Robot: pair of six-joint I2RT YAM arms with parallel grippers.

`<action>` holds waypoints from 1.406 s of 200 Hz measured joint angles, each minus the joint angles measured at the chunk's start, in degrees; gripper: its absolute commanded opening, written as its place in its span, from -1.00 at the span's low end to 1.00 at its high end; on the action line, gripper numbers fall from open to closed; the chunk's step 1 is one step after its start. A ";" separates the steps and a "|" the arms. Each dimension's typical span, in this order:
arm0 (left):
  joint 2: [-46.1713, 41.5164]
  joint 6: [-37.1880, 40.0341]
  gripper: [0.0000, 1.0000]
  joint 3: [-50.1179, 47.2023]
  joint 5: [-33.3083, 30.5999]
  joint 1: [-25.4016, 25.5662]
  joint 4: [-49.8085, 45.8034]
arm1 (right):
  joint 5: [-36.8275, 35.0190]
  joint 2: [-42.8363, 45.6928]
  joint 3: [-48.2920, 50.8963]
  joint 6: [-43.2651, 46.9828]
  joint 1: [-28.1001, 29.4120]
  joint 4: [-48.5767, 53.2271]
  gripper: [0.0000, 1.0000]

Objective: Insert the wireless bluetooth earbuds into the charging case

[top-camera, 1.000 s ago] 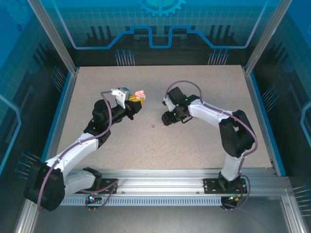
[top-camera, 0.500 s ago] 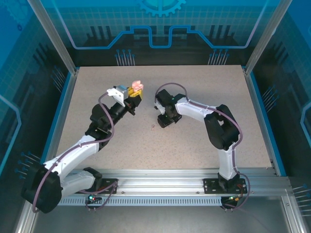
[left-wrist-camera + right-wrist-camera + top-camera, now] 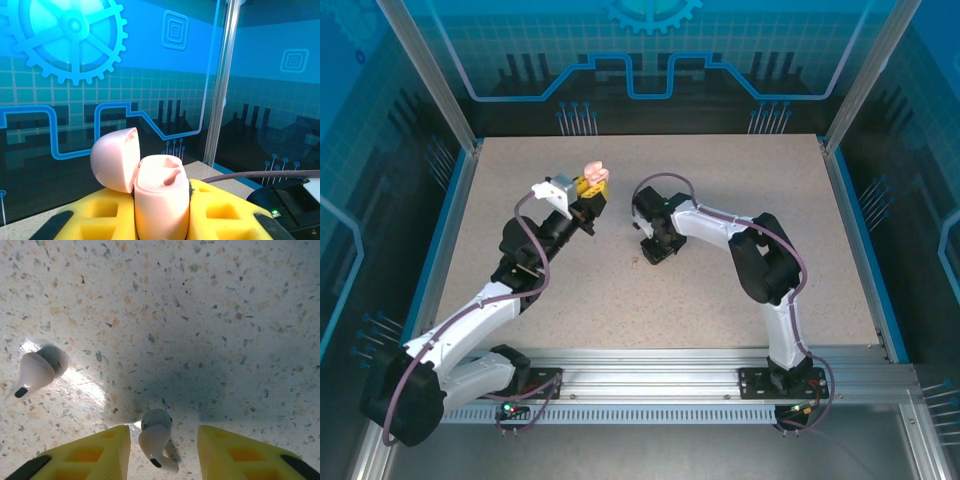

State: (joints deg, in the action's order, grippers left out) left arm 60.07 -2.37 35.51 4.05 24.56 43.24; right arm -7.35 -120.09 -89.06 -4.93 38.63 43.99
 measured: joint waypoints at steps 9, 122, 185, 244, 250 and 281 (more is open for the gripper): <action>0.00 0.00 -1.00 0.00 -0.02 0.00 0.00 | 0.00 -0.33 -0.04 0.07 0.00 0.15 -0.27; -0.15 -0.02 -1.00 0.00 -0.22 0.00 -0.07 | 0.04 -1.60 -0.68 0.13 0.37 0.59 -0.45; -0.15 -0.02 -1.00 0.00 -0.22 0.00 -0.09 | 0.50 -1.29 -0.50 0.39 0.48 0.48 -0.74; -0.31 -0.02 -1.00 0.00 -0.11 0.00 -0.70 | 2.12 4.74 2.27 -1.44 -0.07 0.15 -0.74; -0.37 -0.02 -1.00 0.00 0.09 0.00 -0.76 | 2.36 6.25 2.29 -1.73 -0.20 0.11 -0.74; -0.52 0.00 -1.00 0.00 1.01 0.35 -0.66 | 3.93 15.93 2.19 -3.72 -1.46 -0.59 -0.75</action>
State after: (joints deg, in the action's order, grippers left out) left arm 59.55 -2.37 35.51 5.06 24.91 42.59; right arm -3.42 -104.16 -86.87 -8.64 37.17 43.40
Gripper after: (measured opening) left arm 0.220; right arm 0.130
